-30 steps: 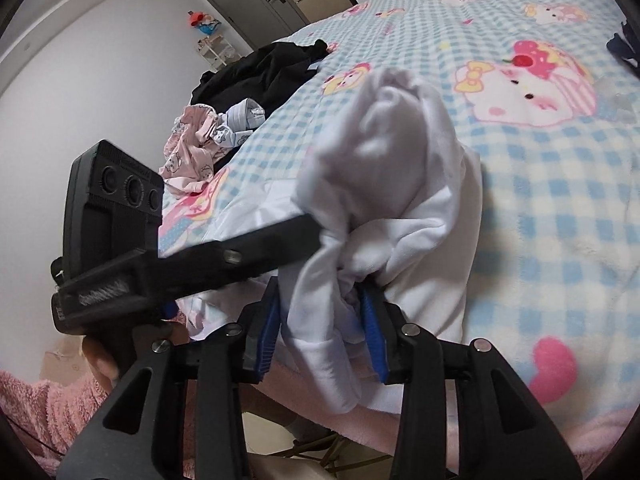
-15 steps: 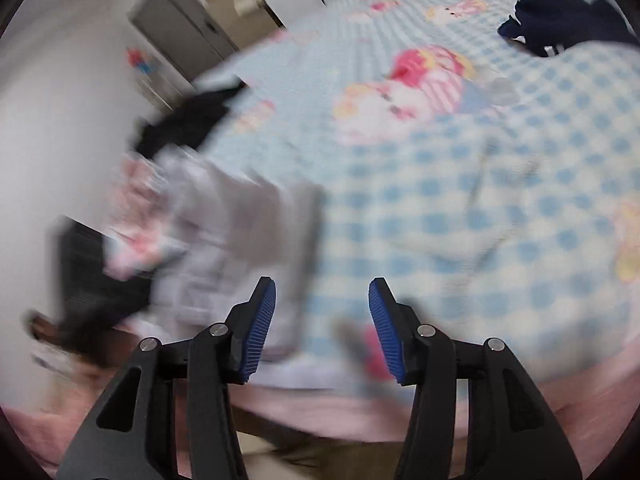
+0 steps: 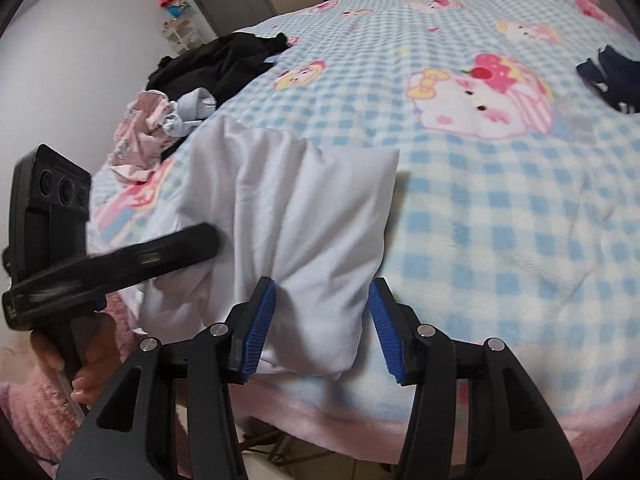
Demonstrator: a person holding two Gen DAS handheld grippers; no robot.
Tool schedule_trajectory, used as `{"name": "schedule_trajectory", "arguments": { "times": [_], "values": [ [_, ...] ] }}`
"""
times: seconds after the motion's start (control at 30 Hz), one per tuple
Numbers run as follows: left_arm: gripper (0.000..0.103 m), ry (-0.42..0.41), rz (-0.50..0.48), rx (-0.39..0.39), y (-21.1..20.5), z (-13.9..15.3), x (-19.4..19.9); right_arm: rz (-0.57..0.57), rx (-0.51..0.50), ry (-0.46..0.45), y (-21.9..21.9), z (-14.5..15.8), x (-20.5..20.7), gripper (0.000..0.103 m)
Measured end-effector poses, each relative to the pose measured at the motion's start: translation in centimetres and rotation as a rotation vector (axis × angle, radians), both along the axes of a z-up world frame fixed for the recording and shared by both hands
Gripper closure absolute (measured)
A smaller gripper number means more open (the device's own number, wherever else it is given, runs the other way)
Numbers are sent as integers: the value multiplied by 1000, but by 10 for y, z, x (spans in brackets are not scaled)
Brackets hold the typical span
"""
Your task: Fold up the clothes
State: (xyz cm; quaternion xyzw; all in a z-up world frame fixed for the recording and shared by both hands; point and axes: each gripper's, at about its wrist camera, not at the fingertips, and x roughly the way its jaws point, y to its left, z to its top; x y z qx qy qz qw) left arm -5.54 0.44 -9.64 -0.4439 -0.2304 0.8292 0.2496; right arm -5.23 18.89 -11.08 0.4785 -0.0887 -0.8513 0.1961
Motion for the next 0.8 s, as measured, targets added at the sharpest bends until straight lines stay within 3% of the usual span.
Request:
{"name": "schedule_trajectory", "arguments": {
  "times": [0.23,0.5,0.73,0.8],
  "values": [
    [82,68,48,65,-42,40,7,-70,-55,39,29,27,9,52],
    [82,-66,154,55,-97,4,9,-24,-51,-14,6,17,2,52],
    [82,-76,173,54,-119,3,14,30,-14,-56,-15,4,5,52],
    [71,-131,162,29,-121,-3,10,38,5,-72,-20,-1,5,52]
  ]
}}
